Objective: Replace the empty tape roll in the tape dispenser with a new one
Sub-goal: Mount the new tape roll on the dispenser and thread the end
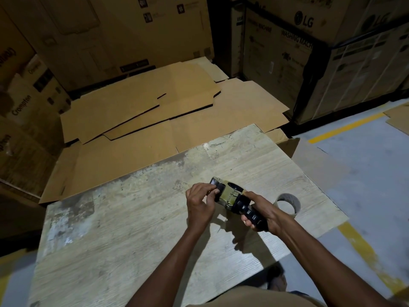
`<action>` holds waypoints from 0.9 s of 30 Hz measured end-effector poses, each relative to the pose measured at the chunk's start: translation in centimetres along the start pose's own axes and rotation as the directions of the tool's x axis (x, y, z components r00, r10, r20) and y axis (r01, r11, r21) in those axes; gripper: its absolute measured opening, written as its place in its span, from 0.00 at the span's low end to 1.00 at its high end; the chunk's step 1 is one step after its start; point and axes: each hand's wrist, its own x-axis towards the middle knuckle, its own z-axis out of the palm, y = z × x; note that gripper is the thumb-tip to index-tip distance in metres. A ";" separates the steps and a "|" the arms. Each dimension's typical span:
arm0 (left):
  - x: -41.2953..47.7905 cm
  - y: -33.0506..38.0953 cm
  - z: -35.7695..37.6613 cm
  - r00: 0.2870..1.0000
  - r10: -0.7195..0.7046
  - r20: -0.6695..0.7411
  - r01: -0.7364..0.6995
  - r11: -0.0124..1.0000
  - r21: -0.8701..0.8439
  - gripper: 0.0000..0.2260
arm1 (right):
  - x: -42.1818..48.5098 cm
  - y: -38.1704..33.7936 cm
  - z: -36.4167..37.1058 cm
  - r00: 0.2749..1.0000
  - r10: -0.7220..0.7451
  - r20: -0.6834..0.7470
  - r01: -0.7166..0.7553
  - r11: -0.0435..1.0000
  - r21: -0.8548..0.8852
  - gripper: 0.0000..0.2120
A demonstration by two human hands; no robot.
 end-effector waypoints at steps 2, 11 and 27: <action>0.0 0.1 -0.1 1.000 -0.015 -0.002 0.015 1.000 -0.016 0.05 | 0.0 0.0 0.0 1.000 -0.007 -0.003 0.007 1.000 -0.011 0.29; -0.1 0.0 0.1 0.991 0.071 -0.112 -0.049 0.981 0.188 0.15 | -0.1 0.1 0.6 1.000 -0.011 0.003 0.011 0.999 -0.033 0.29; 1.4 -0.6 -1.8 0.997 0.042 -0.068 -0.023 0.966 0.257 0.14 | -0.6 -0.1 1.2 1.000 0.013 0.009 -0.013 1.000 -0.012 0.28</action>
